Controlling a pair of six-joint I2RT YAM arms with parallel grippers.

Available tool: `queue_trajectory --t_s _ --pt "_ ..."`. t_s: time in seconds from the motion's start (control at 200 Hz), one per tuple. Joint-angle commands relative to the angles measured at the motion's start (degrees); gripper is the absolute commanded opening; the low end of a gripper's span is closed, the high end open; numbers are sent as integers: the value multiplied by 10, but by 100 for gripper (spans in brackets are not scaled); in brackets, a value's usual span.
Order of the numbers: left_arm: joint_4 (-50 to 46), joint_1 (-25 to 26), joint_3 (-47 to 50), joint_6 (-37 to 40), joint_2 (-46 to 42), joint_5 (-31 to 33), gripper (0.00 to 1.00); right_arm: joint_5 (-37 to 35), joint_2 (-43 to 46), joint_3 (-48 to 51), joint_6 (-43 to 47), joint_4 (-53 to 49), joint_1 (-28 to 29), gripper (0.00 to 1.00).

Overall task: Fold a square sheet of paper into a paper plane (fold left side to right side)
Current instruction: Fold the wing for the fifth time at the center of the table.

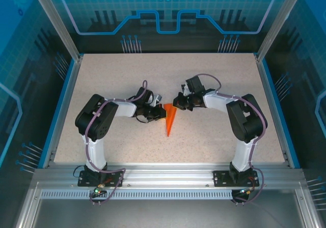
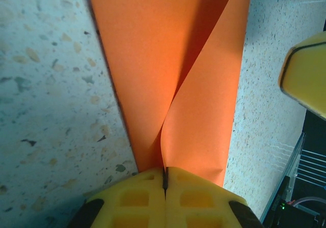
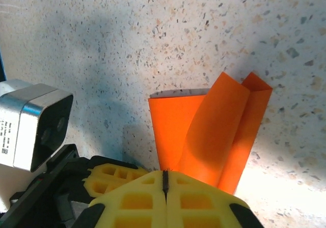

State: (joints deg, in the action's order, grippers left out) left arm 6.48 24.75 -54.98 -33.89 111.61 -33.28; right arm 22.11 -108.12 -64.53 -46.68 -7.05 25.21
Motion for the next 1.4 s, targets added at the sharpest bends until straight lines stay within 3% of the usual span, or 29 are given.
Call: queue_trajectory --t_s 0.0,0.945,1.165,1.396 --pt "-32 -1 2 20 20 18 2 5 -17 -8 7 -22 10 2" --pt "-43 -1 6 24 11 26 2 -29 -63 -15 25 -92 12 1" --pt "-61 -1 -6 22 -20 22 13 -49 -66 8 22 -111 12 0" --pt "-125 -1 -26 41 -76 34 35 -49 -72 19 19 -100 10 0"
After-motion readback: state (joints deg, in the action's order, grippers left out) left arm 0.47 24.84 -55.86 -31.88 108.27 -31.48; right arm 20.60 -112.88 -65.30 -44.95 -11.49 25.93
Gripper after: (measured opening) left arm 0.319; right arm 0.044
